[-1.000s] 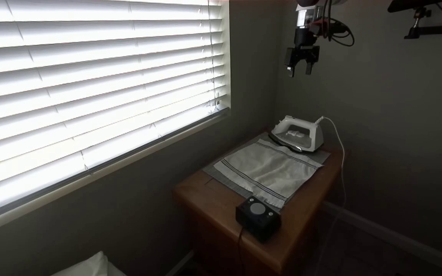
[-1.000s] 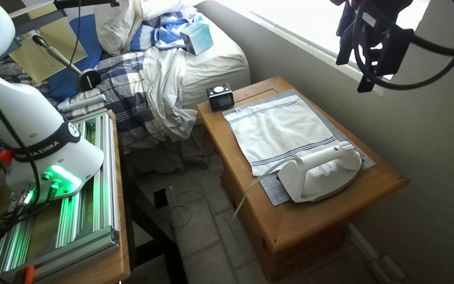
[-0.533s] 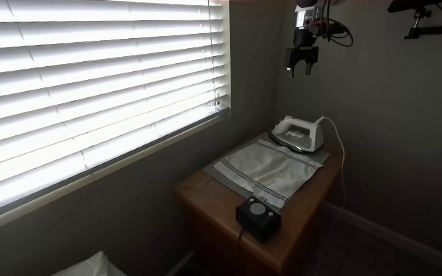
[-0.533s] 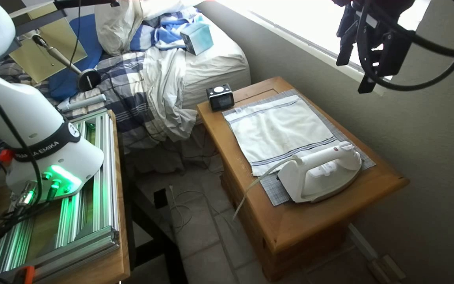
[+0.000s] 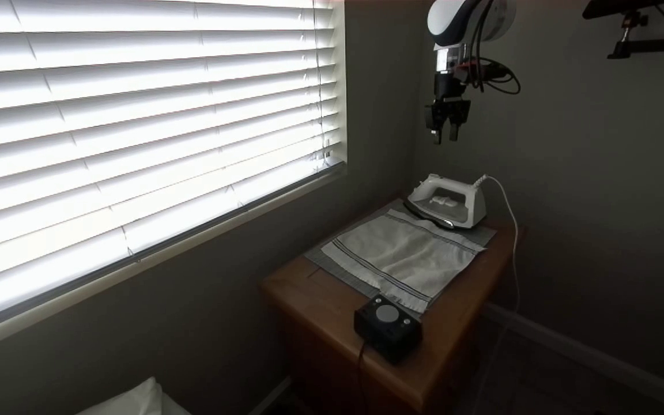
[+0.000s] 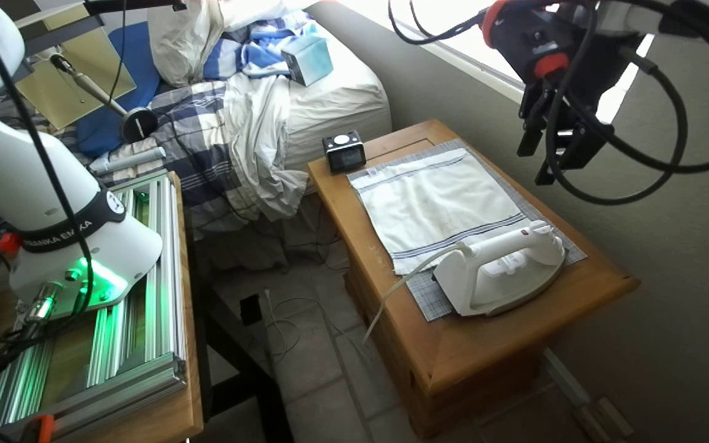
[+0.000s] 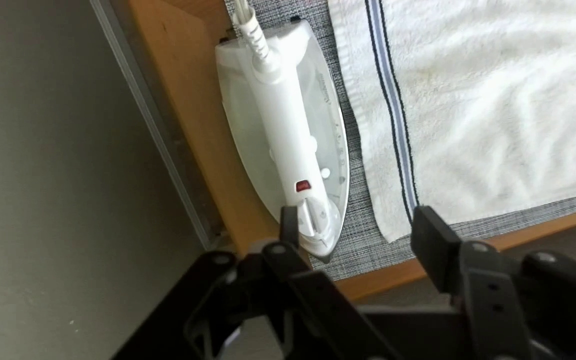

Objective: Press a button on the pressing iron

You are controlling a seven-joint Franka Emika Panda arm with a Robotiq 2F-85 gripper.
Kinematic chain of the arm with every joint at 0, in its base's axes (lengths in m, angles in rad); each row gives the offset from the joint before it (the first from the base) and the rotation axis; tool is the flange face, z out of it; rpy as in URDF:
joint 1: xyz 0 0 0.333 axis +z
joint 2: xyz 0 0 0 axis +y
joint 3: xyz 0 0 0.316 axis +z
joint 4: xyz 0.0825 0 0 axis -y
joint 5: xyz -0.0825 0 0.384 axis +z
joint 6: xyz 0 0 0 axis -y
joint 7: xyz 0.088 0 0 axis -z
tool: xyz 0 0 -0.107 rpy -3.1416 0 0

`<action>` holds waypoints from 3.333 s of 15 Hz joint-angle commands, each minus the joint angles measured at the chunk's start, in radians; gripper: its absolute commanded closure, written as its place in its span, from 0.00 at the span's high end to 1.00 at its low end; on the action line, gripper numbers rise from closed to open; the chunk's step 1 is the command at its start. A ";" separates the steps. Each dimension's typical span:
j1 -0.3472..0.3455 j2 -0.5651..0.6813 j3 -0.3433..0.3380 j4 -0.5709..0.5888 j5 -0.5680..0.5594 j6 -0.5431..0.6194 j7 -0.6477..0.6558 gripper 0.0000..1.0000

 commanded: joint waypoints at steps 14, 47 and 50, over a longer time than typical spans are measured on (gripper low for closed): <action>-0.040 0.307 -0.022 0.307 0.135 -0.030 0.474 0.00; -0.014 0.440 -0.062 0.391 0.101 -0.032 0.669 0.00; -0.009 0.480 -0.065 0.400 0.090 -0.023 0.669 0.00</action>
